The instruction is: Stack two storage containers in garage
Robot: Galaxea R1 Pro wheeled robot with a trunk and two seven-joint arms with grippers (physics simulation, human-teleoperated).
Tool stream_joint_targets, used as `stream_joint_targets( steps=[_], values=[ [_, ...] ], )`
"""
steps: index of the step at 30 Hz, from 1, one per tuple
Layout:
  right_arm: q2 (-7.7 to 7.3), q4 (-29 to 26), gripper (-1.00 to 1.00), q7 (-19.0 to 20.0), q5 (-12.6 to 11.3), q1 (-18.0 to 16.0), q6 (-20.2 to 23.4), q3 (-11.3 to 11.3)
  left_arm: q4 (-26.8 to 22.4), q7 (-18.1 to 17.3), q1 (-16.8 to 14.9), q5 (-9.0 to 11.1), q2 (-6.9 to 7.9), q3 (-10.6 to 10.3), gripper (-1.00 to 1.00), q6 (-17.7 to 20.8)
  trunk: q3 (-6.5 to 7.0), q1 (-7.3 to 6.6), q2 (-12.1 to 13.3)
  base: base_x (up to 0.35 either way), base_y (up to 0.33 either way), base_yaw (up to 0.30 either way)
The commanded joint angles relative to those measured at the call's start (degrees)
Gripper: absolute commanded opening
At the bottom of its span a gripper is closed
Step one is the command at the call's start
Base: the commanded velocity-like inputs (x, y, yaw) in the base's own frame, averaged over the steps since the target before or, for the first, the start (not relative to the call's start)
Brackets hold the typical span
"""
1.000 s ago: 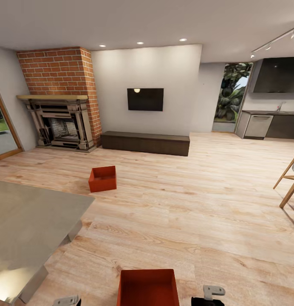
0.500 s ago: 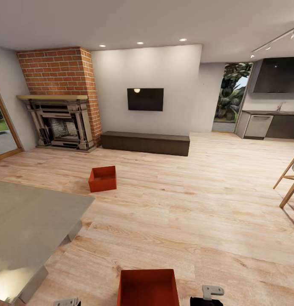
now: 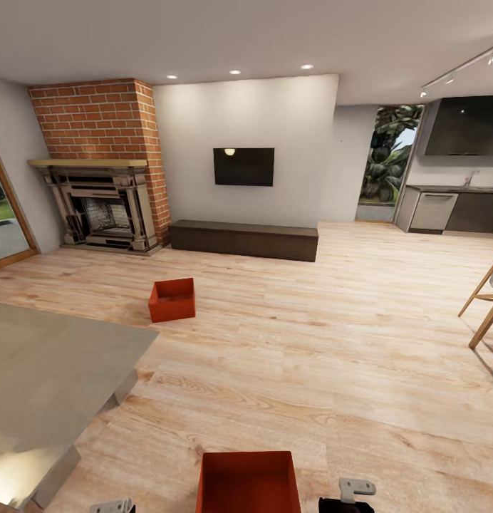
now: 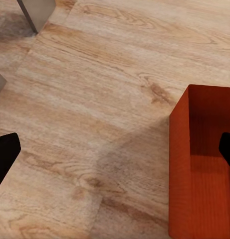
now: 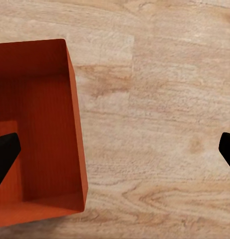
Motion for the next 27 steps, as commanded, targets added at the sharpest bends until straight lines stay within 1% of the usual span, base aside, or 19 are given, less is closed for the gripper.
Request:
stream_joint_targets(
  steps=[1,12,27],
  values=[
    [0.04,0.0,1.0,-0.1,0.0,0.0,-0.2,-0.2,0.0,-0.5,0.0,-0.2,-0.03,0.5,1.0,-0.2,-0.06,0.0,0.0,0.0,0.0,0.0],
    [0.02,0.0,1.0,-0.1,0.0,0.0,-0.2,-0.2,0.0,-0.5,0.0,-0.2,-0.03,0.5,1.0,-0.5,-0.14,0.0,0.0,0.0,0.0,0.0],
    [0.04,0.0,1.0,-0.1,0.0,0.0,-0.5,-0.2,0.0,-0.5,0.0,-0.2,-0.03,0.5,1.0,-0.5,-1.41,0.0,0.0,0.0,0.0,0.0]
  ],
)
